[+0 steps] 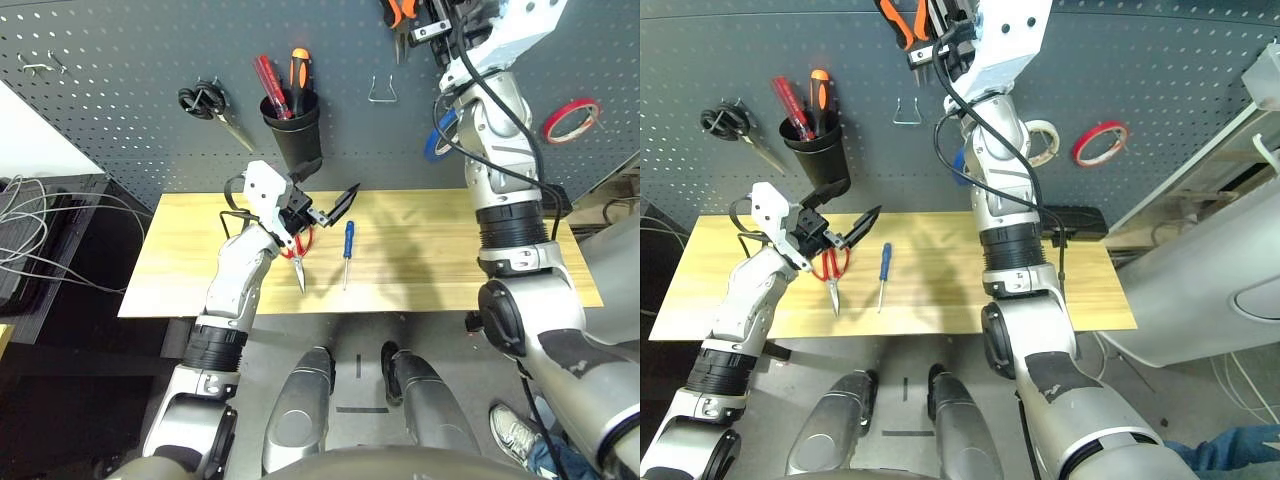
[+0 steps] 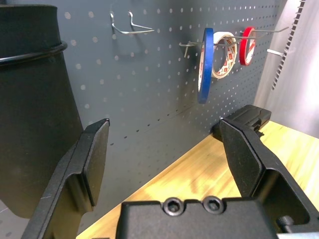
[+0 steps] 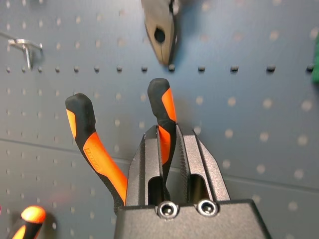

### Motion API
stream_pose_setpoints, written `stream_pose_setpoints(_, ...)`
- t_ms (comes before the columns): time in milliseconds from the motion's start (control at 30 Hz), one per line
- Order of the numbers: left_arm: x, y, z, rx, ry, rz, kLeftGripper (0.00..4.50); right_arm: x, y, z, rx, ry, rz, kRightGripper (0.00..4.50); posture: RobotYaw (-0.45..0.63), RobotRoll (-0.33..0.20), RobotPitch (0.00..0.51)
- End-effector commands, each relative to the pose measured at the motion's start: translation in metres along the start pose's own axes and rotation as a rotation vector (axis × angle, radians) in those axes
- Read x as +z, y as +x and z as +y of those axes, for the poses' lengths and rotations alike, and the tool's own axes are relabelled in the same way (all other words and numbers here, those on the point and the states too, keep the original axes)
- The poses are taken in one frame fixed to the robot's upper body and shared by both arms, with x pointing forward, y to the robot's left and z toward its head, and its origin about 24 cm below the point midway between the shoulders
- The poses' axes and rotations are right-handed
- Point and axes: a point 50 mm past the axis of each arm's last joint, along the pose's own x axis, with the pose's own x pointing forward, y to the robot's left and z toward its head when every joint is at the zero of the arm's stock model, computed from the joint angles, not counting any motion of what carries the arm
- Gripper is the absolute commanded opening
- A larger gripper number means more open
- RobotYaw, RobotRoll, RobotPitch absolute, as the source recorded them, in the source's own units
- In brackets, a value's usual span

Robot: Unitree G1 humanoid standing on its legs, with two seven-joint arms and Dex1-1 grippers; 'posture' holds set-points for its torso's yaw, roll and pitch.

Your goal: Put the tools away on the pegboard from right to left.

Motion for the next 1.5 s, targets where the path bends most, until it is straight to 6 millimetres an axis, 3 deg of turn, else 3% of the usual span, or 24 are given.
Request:
stream_pose_setpoints(33,-0.001,-0.004,0.000,0.005,0.004,0.014,4.50,-0.001,0.001,0.000,-0.015,0.013,-0.016,0.24,0.17,0.000,0.219)
stream_pose_setpoints(667,-0.005,-0.007,-0.005,0.007,0.007,0.039,4.50,-0.023,-0.007,0.011,-0.011,0.046,0.041,0.24,0.18,0.000,0.234)
stream_pose_setpoints(1133,-0.005,-0.007,-0.003,0.001,0.016,0.043,4.50,-0.050,-0.029,0.014,-0.005,0.055,0.132,0.24,0.19,0.000,0.227)
stream_pose_setpoints(1500,-0.006,-0.006,-0.004,-0.009,0.021,0.047,4.50,-0.061,-0.045,0.013,-0.017,0.029,0.178,0.23,0.18,0.000,0.228)
